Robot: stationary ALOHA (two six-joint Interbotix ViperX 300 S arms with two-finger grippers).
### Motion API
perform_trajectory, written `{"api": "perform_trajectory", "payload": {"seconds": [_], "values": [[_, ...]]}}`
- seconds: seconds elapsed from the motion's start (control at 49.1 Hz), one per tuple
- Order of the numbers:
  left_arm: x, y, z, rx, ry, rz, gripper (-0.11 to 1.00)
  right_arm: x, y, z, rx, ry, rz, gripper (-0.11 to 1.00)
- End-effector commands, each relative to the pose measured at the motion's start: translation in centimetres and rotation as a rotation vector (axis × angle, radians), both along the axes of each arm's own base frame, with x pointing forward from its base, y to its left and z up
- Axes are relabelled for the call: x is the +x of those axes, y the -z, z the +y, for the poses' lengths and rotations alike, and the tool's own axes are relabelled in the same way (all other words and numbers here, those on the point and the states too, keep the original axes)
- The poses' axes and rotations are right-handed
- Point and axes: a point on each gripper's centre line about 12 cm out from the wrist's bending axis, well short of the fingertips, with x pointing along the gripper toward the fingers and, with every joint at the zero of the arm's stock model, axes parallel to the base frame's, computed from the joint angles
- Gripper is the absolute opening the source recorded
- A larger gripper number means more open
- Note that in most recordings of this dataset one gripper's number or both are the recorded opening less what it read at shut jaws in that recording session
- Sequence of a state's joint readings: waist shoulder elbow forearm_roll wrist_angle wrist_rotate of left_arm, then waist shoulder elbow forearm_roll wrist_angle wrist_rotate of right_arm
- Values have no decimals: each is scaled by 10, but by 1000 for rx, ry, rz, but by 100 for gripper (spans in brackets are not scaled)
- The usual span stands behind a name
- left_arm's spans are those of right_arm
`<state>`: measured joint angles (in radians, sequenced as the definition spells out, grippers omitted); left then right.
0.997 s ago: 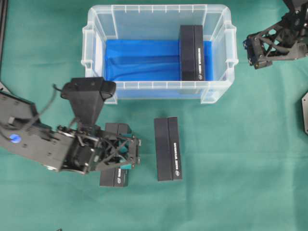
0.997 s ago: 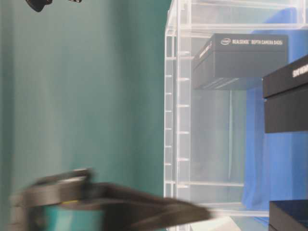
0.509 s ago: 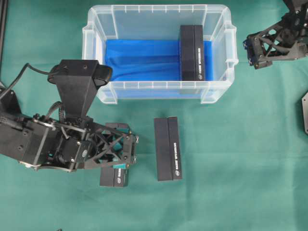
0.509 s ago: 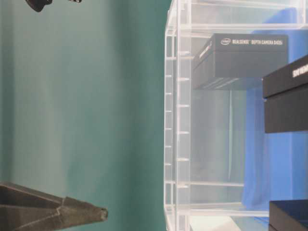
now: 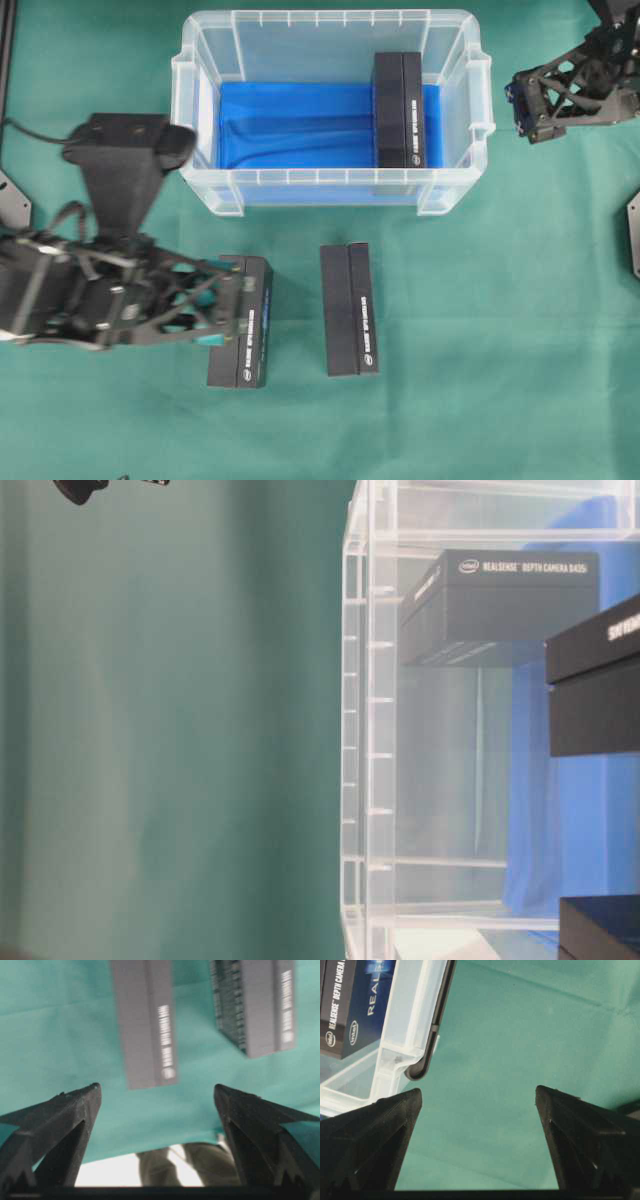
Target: Take out the box from the case.
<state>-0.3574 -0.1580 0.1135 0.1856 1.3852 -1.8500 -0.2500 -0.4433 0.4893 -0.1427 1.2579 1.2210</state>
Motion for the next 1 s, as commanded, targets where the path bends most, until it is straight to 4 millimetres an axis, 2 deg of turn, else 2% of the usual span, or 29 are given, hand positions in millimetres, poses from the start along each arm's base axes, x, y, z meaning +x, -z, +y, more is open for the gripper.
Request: {"api": "perform_trajectory", "payload": {"seconds": [0.0,0.285,0.448,0.773,0.977], "values": [[-20,-14,4,-7,2,-25,97,-1,-6,1,-3,-2,-17,91],[-79,-12,17,-19,-7,-27,97,-6,-6,2,3,1,5,91],[-101,-11,15,-33,22,-43,97,-9,-6,3,2,2,7,91],[-109,-10,19,-27,-12,-17,97,-10,-6,3,0,2,6,91],[-113,-10,42,-1,-86,30,97,-10,-6,2,-2,4,6,91]]}}
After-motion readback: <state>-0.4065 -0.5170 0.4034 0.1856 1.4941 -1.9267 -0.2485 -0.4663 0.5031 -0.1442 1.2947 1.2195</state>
